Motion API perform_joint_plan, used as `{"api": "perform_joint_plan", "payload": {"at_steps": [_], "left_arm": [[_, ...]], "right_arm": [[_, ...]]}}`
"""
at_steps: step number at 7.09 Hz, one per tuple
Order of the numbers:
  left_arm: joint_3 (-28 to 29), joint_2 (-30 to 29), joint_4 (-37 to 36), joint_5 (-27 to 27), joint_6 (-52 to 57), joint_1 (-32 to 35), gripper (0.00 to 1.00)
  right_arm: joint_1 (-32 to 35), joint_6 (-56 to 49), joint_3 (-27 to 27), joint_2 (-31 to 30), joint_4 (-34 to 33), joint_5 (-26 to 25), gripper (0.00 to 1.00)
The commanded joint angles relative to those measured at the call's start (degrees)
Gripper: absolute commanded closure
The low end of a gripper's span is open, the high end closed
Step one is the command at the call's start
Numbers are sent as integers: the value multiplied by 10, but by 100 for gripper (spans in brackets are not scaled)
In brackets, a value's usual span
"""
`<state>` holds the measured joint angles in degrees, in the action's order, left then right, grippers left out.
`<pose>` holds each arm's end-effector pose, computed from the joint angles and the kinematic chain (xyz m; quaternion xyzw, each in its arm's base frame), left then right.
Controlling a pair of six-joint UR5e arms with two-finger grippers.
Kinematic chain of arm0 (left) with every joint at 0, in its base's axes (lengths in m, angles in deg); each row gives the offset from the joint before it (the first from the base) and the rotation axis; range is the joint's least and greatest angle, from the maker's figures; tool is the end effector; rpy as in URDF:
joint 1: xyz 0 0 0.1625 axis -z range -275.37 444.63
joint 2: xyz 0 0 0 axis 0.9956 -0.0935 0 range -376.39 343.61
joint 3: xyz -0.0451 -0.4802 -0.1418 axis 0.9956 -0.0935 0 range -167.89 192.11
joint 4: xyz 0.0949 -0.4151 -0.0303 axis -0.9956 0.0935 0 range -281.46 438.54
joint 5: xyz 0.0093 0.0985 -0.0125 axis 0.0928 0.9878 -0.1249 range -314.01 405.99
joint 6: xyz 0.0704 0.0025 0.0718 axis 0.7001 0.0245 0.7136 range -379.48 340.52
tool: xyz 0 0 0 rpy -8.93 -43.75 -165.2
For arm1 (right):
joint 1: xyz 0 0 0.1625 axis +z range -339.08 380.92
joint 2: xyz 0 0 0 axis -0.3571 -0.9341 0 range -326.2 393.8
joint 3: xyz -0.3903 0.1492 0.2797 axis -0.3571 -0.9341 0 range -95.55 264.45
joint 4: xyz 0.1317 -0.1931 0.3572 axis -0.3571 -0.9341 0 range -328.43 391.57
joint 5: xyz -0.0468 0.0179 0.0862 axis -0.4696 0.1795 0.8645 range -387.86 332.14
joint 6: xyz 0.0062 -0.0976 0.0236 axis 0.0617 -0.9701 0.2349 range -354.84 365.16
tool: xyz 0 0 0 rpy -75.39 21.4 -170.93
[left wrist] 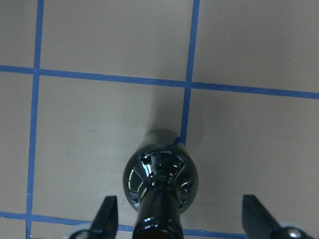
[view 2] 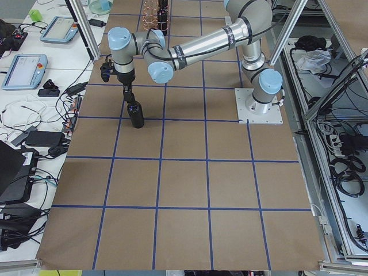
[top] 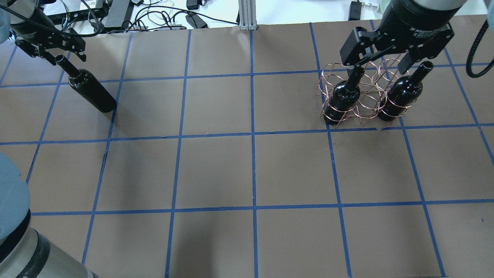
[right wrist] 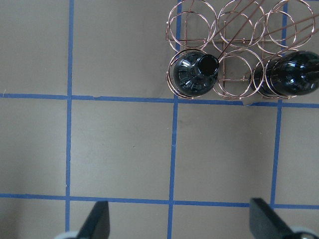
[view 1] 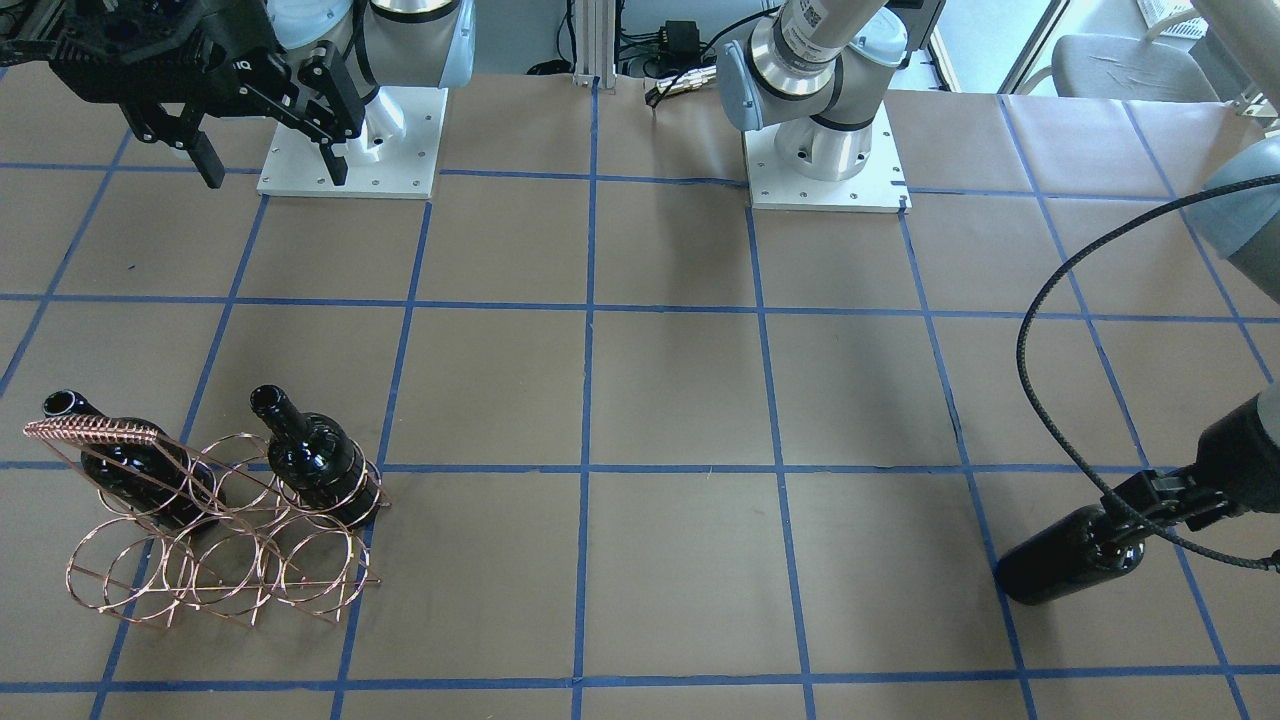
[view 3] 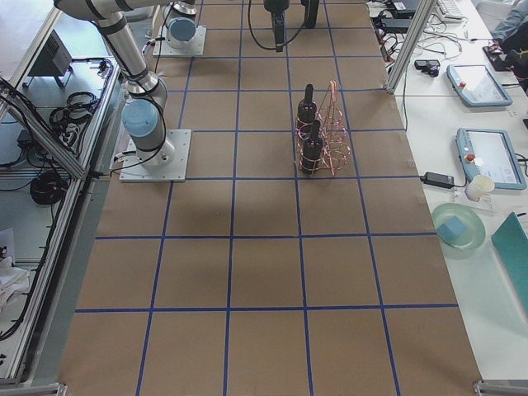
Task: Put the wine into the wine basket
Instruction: 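Lift the bottle with the left gripper and carry it toward table center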
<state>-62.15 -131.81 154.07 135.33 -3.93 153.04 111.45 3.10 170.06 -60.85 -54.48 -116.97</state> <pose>0.1412 -0.7222 0.4564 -0.0524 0.9977 -0.0415 0.0079 0.1392 -0.4667 0.6361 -0.0229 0.9987 -0.0445 0.0072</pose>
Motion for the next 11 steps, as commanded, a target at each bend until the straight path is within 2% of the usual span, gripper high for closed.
{"api": "perform_joint_plan", "payload": {"at_steps": [1, 6, 7, 8, 11], "left_arm": [[-1, -7, 0, 0, 0, -10, 26], [-3, -11, 1, 1, 0, -10, 29], [-3, -11, 1, 1, 0, -10, 40], [-4, -11, 6, 0, 0, -10, 58], [-8, -8, 13, 2, 0, -10, 62]], "right_arm": [[0, 0, 0, 0, 0, 1, 0], [0, 0, 0, 0, 0, 1, 0], [0, 0, 0, 0, 0, 1, 0], [0, 0, 0, 0, 0, 1, 0], [0, 0, 0, 0, 0, 1, 0]]}}
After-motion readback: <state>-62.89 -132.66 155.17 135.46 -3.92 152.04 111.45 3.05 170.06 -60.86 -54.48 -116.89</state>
